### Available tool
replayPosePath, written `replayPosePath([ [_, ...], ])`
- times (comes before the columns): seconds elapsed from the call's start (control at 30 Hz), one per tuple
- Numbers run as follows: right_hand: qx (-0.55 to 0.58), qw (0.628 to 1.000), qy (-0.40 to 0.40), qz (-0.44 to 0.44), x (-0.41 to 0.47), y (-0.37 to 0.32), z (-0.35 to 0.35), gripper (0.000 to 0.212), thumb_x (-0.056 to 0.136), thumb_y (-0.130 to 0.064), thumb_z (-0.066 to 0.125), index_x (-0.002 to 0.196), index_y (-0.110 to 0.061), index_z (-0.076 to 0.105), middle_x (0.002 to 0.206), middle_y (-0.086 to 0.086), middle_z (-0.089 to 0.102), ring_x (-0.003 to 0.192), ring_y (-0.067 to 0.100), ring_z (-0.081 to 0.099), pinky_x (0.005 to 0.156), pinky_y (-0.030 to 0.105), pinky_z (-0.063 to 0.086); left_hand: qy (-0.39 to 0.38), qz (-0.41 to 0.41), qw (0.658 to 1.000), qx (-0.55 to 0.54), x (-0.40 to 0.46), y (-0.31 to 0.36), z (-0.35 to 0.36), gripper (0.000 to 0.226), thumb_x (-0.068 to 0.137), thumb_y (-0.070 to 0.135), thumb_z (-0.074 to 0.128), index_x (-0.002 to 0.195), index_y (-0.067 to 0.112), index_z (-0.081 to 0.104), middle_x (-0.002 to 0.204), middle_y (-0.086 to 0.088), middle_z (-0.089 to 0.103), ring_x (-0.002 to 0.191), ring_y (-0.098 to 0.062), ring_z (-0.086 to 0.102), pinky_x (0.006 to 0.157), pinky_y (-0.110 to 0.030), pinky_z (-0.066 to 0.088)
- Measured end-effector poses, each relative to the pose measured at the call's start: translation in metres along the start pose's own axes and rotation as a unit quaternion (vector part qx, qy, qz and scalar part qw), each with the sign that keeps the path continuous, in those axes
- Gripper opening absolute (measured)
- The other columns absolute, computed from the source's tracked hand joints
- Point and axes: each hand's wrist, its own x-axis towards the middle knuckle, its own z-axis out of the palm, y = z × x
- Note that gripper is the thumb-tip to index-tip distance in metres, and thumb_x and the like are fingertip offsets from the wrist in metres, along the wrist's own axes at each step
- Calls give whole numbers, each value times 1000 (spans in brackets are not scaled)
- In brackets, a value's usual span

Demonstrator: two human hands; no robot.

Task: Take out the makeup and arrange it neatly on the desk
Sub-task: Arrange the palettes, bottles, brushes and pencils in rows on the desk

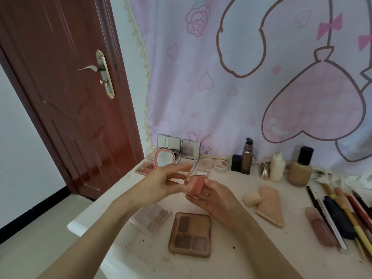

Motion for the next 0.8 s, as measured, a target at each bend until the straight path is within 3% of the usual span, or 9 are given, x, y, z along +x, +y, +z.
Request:
replayPosePath([
  [0.1, 30, 999, -10, -3, 1, 1, -3, 36, 88, -19, 52, 119, -2, 57, 120, 21, 62, 114, 32, 59, 86, 32, 53, 66, -23, 998, -11, 4, -6, -5, 35, 84, 5, 64, 102, 35, 65, 96, 19, 71, 88, 5, 64, 80, -10, 47],
  [0.27, 37, 998, 58, 3, 4, 6, -5, 36, 89, 7, 49, 125, 5, 50, 109, 18, 68, 101, 28, 66, 75, 29, 57, 226, -89, 968, -67, 21, -26, -16, 15, 83, -1, 63, 95, 5, 70, 77, -1, 73, 76, -14, 71, 67, -17, 55],
  [0.37, 10, 995, 100, 3, 5, 7, -5, 34, 91, 5, 49, 124, 5, 49, 112, 20, 66, 98, 28, 67, 75, 29, 58, 246, -128, 958, -73, 34, -35, -21, 12, 83, -2, 63, 91, 3, 70, 74, -6, 71, 64, -11, 69, 60, -17, 55],
  [0.47, -122, 983, 136, -16, 7, 12, -2, 33, 93, -1, 49, 126, 3, 50, 111, 14, 65, 94, 21, 68, 76, 24, 57, 232, -149, 960, -43, 48, -44, -24, 14, 86, -2, 60, 95, 2, 69, 77, -12, 69, 65, -16, 68, 65, -21, 57],
  [0.6, -295, 940, 162, -51, 11, 19, 0, 32, 95, -4, 47, 125, -4, 55, 110, 7, 66, 95, 13, 66, 84, 23, 53, 193, -157, 968, -16, 63, -48, -23, 16, 90, -6, 51, 96, -3, 66, 70, -10, 62, 62, -13, 62, 59, -18, 56],
  [0.67, -416, 891, 163, -76, 11, 20, -2, 33, 95, -8, 47, 126, -12, 57, 121, 4, 63, 107, 10, 60, 96, 19, 45, 173, -163, 971, 3, 70, -49, -20, 18, 91, -8, 46, 95, -9, 64, 69, -10, 58, 62, -16, 57, 56, -15, 53],
  [0.73, -521, 837, 140, -97, 9, 21, -3, 35, 96, -14, 47, 130, -19, 54, 129, -4, 57, 112, 2, 51, 93, 2, 33, 163, -171, 971, 23, 76, -51, -16, 21, 92, -10, 42, 95, -13, 62, 68, -11, 56, 62, -18, 53, 54, -16, 50],
  [0.8, -586, 796, 114, -101, 9, 23, -4, 37, 98, -19, 44, 134, -20, 49, 137, -5, 51, 121, 4, 45, 95, 1, 25, 161, -173, 971, 44, 82, -55, -13, 21, 92, -11, 41, 95, -14, 62, 72, -14, 57, 64, -21, 53, 57, -21, 51],
])
